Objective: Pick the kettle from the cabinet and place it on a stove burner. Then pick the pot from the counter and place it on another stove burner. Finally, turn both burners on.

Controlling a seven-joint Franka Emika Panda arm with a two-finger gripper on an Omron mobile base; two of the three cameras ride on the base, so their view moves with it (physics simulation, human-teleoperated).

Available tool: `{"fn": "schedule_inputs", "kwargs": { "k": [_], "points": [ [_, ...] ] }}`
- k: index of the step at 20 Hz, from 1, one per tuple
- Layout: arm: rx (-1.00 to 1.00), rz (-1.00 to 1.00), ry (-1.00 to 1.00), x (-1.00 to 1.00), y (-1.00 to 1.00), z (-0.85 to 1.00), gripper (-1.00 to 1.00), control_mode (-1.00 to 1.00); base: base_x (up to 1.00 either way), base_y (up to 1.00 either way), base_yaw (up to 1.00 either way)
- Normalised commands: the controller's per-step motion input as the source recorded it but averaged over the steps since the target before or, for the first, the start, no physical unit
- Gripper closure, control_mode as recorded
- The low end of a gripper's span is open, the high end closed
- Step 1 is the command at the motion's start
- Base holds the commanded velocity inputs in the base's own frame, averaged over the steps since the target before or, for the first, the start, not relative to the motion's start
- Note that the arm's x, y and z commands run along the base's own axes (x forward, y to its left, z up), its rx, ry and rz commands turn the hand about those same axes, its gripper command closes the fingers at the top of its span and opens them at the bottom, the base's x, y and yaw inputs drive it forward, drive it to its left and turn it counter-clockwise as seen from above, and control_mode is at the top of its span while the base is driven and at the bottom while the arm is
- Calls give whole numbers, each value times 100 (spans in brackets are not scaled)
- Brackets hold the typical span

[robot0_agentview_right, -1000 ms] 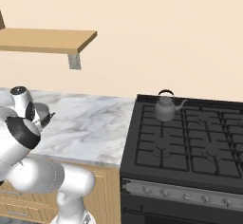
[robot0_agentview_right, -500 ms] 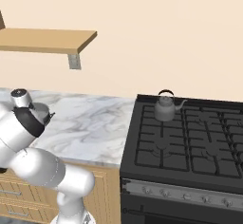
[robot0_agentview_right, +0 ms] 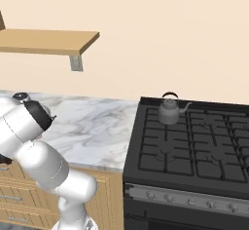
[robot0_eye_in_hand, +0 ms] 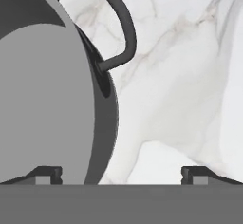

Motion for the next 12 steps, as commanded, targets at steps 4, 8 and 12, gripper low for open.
{"fn": "schedule_inputs", "kwargs": {
  "k": [4, 8, 12],
  "points": [
    [0, 0, 4, 12, 13, -7, -100, -100, 0, 0, 0],
    [0, 0, 3, 12, 11, -7, -100, -100, 0, 0, 0],
    [0, 0, 2, 13, 13, -6, -100, -100, 0, 0, 0]
  ]
}}
